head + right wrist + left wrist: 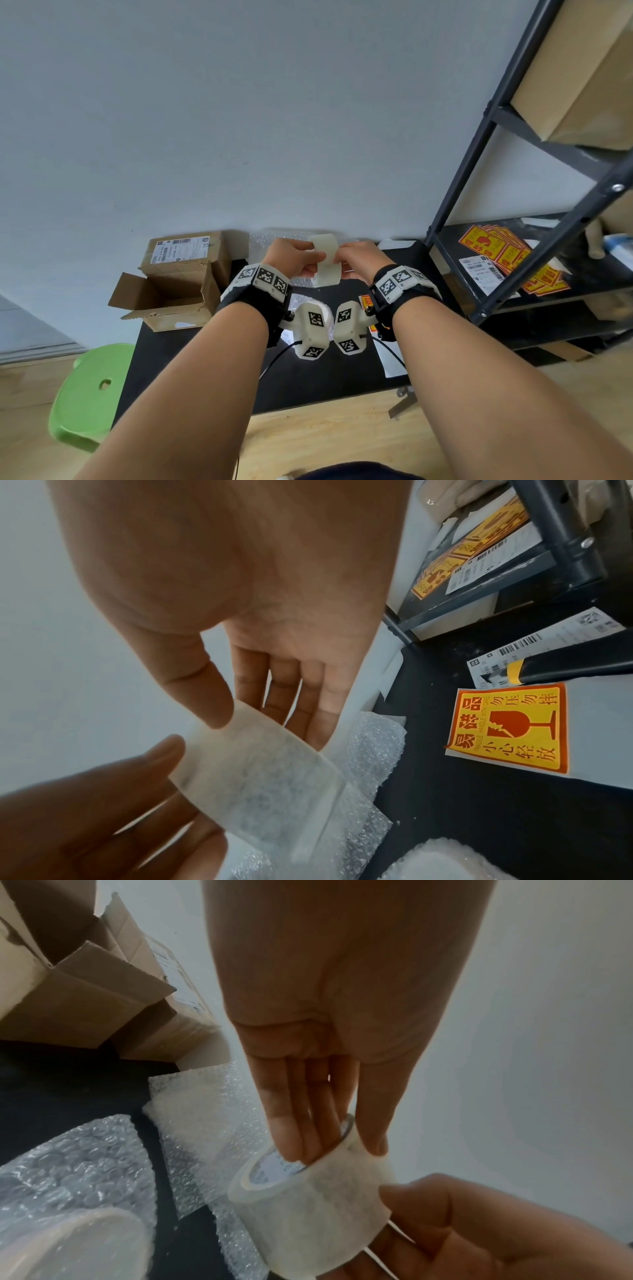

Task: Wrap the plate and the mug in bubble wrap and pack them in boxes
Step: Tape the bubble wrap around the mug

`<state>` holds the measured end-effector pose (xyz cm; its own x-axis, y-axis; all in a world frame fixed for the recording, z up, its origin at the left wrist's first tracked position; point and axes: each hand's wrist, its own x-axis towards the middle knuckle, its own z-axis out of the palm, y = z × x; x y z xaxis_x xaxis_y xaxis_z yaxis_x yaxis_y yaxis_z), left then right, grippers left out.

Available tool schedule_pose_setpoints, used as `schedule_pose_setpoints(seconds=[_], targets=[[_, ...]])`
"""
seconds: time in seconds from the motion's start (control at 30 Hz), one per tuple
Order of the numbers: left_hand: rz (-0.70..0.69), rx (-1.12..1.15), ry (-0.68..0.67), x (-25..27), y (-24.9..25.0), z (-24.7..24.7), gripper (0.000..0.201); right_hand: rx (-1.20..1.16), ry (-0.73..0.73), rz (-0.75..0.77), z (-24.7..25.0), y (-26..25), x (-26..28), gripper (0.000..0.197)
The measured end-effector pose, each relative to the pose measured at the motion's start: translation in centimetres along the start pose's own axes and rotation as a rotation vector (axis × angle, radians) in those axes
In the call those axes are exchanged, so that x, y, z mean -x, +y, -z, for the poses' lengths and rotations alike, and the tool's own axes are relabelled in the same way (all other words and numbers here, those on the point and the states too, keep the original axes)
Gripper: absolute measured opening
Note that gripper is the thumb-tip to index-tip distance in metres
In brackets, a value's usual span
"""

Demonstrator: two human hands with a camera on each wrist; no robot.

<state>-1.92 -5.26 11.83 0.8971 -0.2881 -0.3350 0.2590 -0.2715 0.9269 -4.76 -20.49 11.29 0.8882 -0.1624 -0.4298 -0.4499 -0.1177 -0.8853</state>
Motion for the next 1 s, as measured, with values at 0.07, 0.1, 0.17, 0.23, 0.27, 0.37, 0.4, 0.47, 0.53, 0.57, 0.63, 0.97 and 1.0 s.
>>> schedule_pose_setpoints(seconds=[0.07, 0.1, 0.17, 0.23, 0.27, 0.37, 0.4, 0.47, 0.53, 0.57, 0.63, 0.97, 1.0], targets=[[-0.006, -0.047, -0.045, 0.11, -0.09, 0.17, 0.039, -0.012, 0.016, -0.009, -0.05, -0.09, -0.15, 0.01], [-0.015, -0.052, -0.051, 0.15, -0.14, 0.24, 0.04, -0.029, 0.02, -0.02, -0.1, -0.16, -0.16, 0.009], [-0.033, -0.046, -0.038, 0.17, -0.24, 0.35, 0.04, -0.058, 0.021, -0.037, -0.19, -0.29, -0.26, 0.009], [-0.041, -0.027, -0.014, 0.1, -0.23, 0.32, 0.037, -0.039, 0.033, -0.03, -0.21, -0.51, -0.2, 0.011], [-0.041, -0.018, -0.001, 0.07, -0.15, 0.29, 0.035, -0.016, 0.042, -0.018, -0.16, -0.6, -0.22, 0.013], [-0.041, 0.008, 0.022, 0.01, 0.23, 0.13, 0.028, 0.061, 0.051, 0.025, -0.05, -0.89, -0.09, 0.013], [-0.043, 0.015, 0.028, -0.07, 0.36, 0.09, 0.027, 0.082, 0.046, 0.038, 0.0, -0.92, -0.01, 0.013], [-0.038, 0.028, 0.045, -0.39, 0.57, 0.07, 0.027, 0.098, 0.03, 0.051, 0.02, -0.88, 0.16, 0.022], [-0.023, 0.051, 0.062, -0.67, 0.68, 0.12, 0.027, 0.097, 0.0, 0.043, -0.05, -0.8, 0.35, 0.031], [-0.02, 0.057, 0.066, -0.76, 0.69, 0.13, 0.027, 0.095, -0.011, 0.036, -0.07, -0.75, 0.38, 0.032], [-0.023, 0.047, 0.068, -0.76, 0.67, 0.16, 0.027, 0.088, -0.008, 0.018, -0.08, -0.67, 0.3, 0.029], [-0.014, -0.016, -0.017, -0.2, 0.4, 0.06, 0.037, 0.025, 0.057, -0.024, 0.23, -0.96, -0.25, 0.012], [-0.022, -0.011, -0.004, -0.11, 0.46, -0.03, 0.035, 0.018, 0.061, -0.028, 0.25, -0.95, -0.28, 0.012]])
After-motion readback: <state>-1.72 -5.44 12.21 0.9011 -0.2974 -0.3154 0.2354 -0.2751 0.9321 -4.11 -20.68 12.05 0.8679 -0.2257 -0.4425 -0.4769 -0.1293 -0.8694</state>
